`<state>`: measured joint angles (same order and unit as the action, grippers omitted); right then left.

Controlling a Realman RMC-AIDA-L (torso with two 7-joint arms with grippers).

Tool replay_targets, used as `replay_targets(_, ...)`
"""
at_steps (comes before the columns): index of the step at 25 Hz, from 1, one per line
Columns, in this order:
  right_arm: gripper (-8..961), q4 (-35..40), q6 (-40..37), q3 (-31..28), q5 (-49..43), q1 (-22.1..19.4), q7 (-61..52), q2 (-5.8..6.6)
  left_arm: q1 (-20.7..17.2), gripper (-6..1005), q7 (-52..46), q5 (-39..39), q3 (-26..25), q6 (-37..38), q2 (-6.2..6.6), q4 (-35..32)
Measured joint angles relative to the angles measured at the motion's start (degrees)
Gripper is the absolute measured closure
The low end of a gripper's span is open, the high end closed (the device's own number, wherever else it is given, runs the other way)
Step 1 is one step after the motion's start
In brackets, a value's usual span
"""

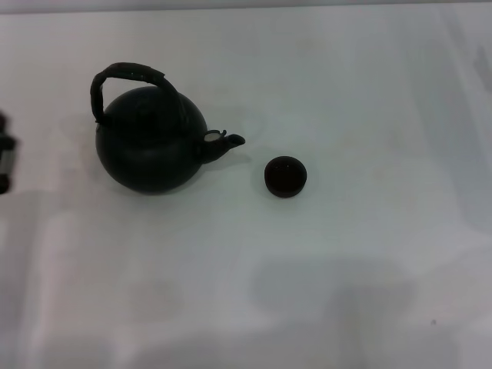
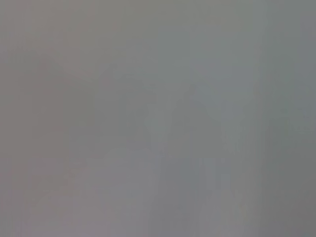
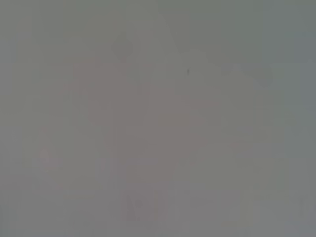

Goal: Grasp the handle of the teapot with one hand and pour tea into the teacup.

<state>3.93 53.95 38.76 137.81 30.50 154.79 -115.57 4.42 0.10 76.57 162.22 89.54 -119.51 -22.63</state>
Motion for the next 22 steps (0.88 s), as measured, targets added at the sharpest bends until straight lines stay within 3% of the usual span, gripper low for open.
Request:
replay_targets(7,119,-0.18,0.83,2.32,-0.09,-0.58,-1.2,-0.1,1.36,272,-0.05,17.88,-0.08,-1.95,0.11,4.08)
replay_targets(22,119,-0.92,3.51,4.32,-0.09,-1.47,-2.3,-0.2,5.79,271,-5.5,19.49,-0.13,-6.84,0.25,7.3)
